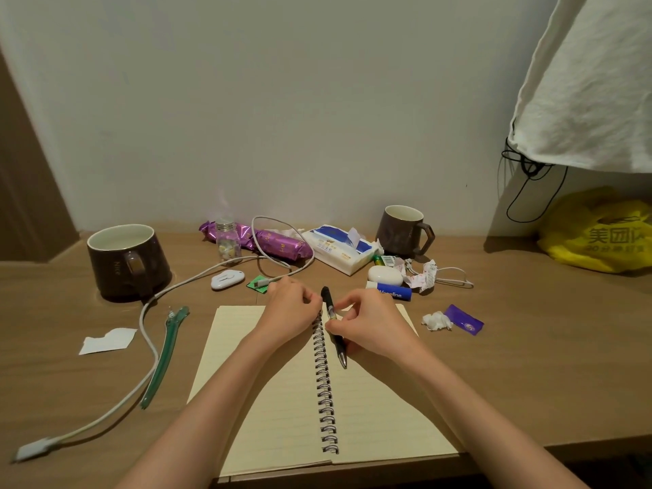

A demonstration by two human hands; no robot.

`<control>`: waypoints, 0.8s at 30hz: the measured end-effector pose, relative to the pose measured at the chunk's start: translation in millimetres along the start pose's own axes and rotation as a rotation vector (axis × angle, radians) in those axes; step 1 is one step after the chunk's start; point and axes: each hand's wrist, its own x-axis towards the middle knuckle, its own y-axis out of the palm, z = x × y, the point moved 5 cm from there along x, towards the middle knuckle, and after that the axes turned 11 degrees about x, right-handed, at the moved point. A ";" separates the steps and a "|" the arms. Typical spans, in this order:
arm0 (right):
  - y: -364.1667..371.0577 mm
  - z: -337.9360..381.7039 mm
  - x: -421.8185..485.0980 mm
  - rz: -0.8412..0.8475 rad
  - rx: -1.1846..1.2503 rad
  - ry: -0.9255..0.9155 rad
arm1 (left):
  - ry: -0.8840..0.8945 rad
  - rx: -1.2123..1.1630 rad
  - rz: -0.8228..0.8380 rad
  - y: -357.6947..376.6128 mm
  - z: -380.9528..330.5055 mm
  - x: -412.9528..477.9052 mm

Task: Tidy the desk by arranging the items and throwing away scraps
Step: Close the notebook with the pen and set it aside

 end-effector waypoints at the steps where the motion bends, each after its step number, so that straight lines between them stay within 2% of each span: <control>1: 0.6 0.1 -1.1 0.002 -0.003 0.000 | -0.001 0.000 -0.005 -0.5 -0.6 -0.6; 11: 6.2 4.0 -10.8 0.016 -0.017 -0.014 | 0.038 -0.017 -0.046 -7.7 -7.6 -4.8; 24: 8.1 4.9 -17.6 0.091 0.138 0.052 | 0.068 -0.024 -0.076 -8.5 -0.9 -4.1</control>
